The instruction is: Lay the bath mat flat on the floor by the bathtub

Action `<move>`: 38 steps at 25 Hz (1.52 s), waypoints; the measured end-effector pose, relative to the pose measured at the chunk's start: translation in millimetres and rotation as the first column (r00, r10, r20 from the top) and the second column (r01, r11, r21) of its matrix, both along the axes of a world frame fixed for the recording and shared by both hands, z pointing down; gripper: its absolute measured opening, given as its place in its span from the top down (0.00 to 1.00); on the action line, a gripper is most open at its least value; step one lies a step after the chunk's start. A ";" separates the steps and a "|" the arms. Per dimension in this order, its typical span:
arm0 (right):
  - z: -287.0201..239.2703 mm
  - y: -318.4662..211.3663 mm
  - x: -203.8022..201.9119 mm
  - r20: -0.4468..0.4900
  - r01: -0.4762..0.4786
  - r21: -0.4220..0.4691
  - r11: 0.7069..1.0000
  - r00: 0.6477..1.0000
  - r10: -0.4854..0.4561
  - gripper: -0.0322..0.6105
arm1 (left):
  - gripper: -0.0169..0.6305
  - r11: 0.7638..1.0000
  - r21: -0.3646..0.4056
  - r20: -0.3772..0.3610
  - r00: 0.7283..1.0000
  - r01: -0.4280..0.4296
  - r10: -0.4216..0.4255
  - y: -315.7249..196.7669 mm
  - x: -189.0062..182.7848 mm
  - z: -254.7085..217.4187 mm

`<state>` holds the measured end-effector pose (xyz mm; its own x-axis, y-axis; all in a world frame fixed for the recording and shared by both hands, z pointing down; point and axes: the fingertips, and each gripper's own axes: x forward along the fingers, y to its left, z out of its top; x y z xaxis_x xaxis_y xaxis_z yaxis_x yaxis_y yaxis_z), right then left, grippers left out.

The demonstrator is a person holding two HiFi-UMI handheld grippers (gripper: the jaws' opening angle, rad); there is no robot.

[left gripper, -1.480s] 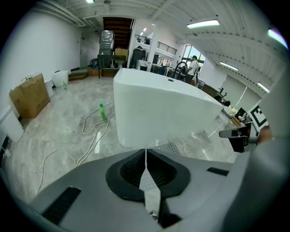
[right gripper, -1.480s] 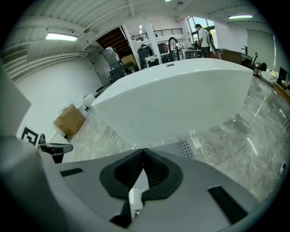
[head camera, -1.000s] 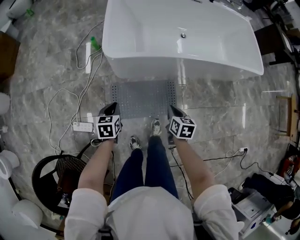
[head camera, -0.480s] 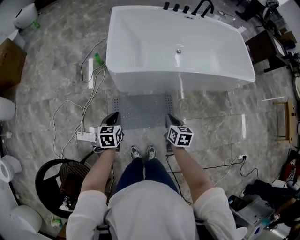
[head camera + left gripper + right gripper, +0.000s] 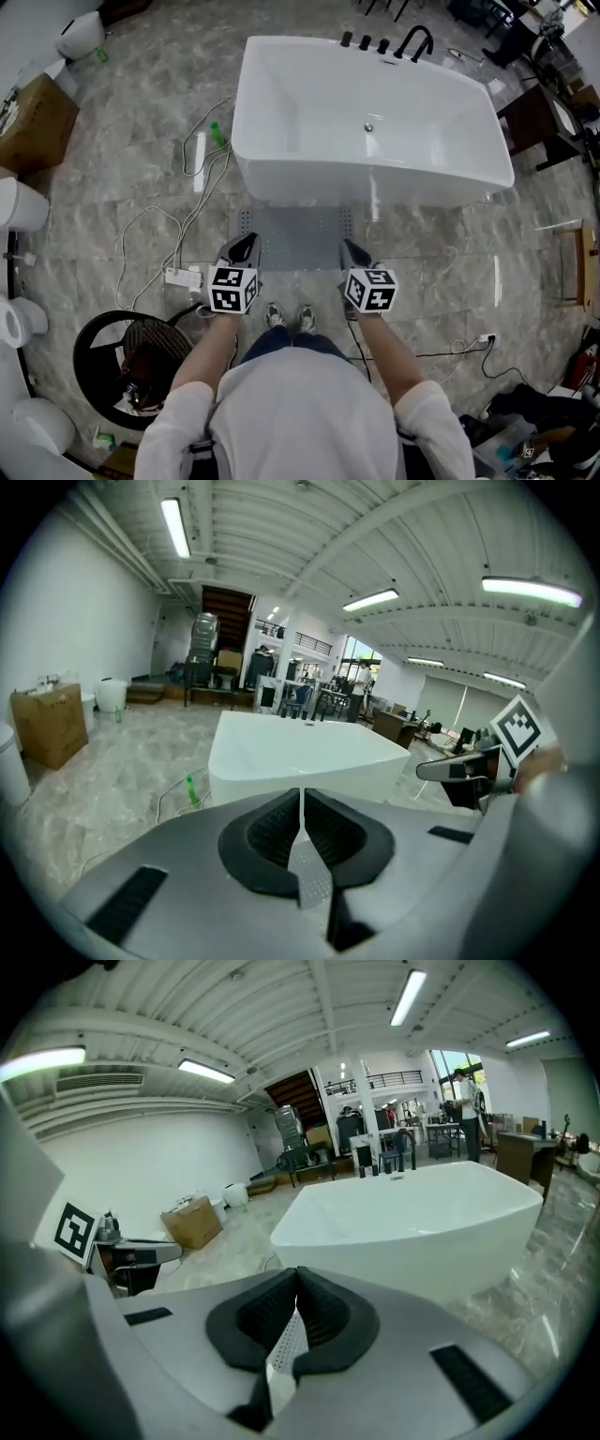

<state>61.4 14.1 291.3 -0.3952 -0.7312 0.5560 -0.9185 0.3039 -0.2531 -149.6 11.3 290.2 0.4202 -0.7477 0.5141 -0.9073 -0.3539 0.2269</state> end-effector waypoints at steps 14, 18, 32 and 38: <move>-85.8 33.2 24.2 0.047 0.009 0.172 0.985 0.999 -0.018 0.90 | 0.91 0.986 0.164 -0.048 0.998 -0.036 0.045 29.4 33.3 -93.3; -111.1 40.1 36.1 0.057 0.012 0.228 0.974 0.998 -0.026 0.90 | 0.91 0.977 0.211 -0.069 0.996 -0.041 0.057 38.3 36.3 -118.2; -155.0 61.2 33.7 0.079 0.074 0.316 0.946 0.992 -0.103 0.90 | 0.91 0.945 0.320 -0.093 0.991 -0.063 0.098 62.0 40.4 -167.8; -164.0 65.1 29.9 0.085 0.081 0.331 0.940 0.990 -0.115 0.90 | 0.91 0.947 0.318 -0.097 0.993 -0.036 0.070 71.2 35.7 -171.6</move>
